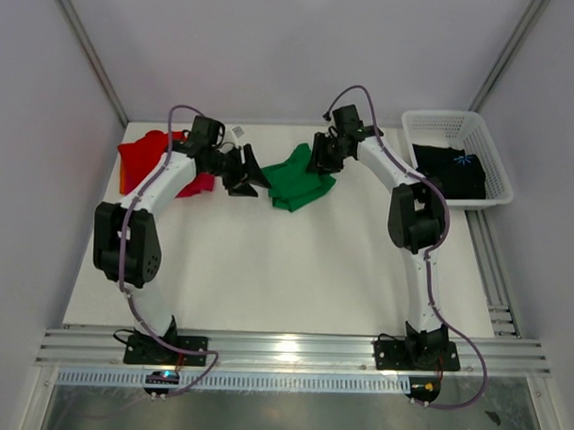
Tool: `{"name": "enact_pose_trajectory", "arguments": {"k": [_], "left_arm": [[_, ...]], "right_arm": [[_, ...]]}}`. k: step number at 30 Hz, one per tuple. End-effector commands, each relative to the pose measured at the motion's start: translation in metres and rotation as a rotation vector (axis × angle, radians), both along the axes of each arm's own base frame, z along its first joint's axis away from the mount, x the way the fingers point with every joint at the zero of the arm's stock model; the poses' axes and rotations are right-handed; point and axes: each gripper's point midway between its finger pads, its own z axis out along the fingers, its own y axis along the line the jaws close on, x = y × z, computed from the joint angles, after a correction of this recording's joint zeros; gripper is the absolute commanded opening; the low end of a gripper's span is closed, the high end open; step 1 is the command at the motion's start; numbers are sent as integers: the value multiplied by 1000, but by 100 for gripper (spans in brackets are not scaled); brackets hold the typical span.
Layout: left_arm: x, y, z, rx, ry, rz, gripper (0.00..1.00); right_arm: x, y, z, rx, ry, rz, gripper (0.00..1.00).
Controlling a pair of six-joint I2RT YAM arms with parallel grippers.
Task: Fold and stack the t-shirts
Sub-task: Fold the long partially folded tshirt into a neat square
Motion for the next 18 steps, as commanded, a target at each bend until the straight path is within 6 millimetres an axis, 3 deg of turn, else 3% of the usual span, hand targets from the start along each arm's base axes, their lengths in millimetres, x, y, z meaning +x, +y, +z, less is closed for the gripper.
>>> {"name": "enact_pose_trajectory", "arguments": {"k": [1, 5, 12, 14, 16, 18], "left_arm": [[-22, 2, 1, -26, 1, -5, 57], [-47, 6, -26, -37, 49, 0, 57], [-66, 10, -64, -18, 115, -14, 57], [-66, 10, -71, -13, 134, -16, 57], [-64, 10, -73, -9, 132, -16, 57], [-63, 9, -73, -12, 130, -18, 57]], "right_arm": [[25, 4, 45, 35, -123, -28, 45], [32, 7, 52, 55, -131, -37, 45], [33, 18, 103, 169, -238, -24, 46], [21, 16, 115, 183, -241, -19, 46], [7, 14, 116, 184, -225, -6, 46], [-21, 8, 107, 148, -204, 17, 46]]}}
